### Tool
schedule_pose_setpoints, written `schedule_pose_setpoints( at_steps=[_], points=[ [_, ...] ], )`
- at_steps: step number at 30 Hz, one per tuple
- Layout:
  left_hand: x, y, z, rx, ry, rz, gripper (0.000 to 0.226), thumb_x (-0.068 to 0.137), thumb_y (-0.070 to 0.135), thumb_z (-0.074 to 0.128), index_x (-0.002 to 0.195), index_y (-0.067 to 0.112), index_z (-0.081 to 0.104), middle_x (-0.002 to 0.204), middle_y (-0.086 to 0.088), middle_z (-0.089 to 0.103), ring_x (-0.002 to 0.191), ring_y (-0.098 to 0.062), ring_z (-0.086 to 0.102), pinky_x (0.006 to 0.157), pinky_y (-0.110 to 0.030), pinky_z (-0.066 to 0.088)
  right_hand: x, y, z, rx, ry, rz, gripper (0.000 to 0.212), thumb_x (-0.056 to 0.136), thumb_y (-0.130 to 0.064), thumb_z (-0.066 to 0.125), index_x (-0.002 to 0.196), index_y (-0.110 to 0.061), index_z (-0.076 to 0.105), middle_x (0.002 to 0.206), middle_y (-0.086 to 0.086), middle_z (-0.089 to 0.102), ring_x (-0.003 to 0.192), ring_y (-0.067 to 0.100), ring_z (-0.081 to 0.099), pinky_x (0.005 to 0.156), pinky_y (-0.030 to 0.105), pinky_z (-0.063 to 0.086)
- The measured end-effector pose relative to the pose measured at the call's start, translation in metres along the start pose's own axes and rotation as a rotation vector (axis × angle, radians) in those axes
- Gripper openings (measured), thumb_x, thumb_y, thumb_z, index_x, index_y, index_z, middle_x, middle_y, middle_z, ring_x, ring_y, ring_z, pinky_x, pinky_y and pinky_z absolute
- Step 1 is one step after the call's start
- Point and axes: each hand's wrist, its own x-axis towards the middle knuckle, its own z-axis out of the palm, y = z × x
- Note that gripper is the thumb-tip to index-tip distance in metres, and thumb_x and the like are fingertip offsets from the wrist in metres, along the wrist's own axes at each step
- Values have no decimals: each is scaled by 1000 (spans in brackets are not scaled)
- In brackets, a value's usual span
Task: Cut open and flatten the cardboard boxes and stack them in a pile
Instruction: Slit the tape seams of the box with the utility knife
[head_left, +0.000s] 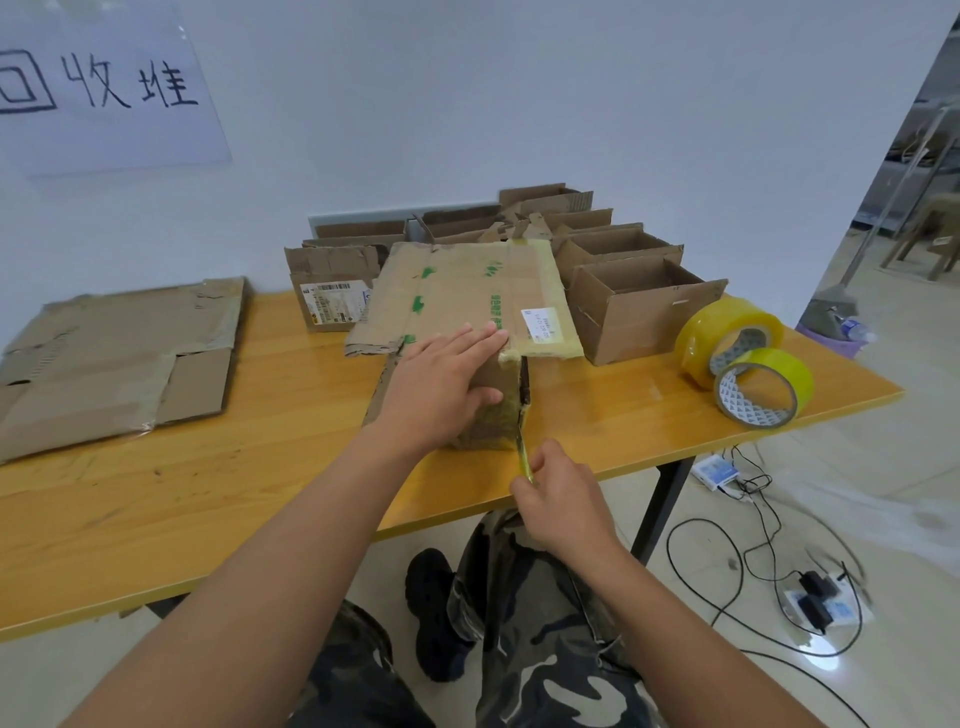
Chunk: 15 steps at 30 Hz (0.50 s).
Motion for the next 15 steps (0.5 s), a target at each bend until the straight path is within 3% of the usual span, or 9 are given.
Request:
schedule_pose_setpoints(
  at_steps=[6,11,15],
  points=[
    [2,-2,-1,-15,-7,-9,68,93,46,60,152,39,28,158,17,29,147,-8,22,116,-34,16,1,4,-10,-34,-101,22,17,90,-25,57,82,-18,44,68,2,52,61,22,46,54,35,32],
    [2,-1,0,-15,2,-14,67,92,45,61,152,39,29,157,17,31,147,-8,24,115,-34,18,-1,-3,-24,61,61,-78,13,91,-23,56,87,-18,45,63,2,52,54,18,42,50,34,31],
    [1,-1,-1,-25,10,-17,67,92,44,62,151,38,31,156,17,33,146,-8,26,113,-34,21,14,-12,-20,94,89,-104,10,94,-21,56,93,-20,46,63,-1,50,53,14,42,49,29,33]
  ],
)
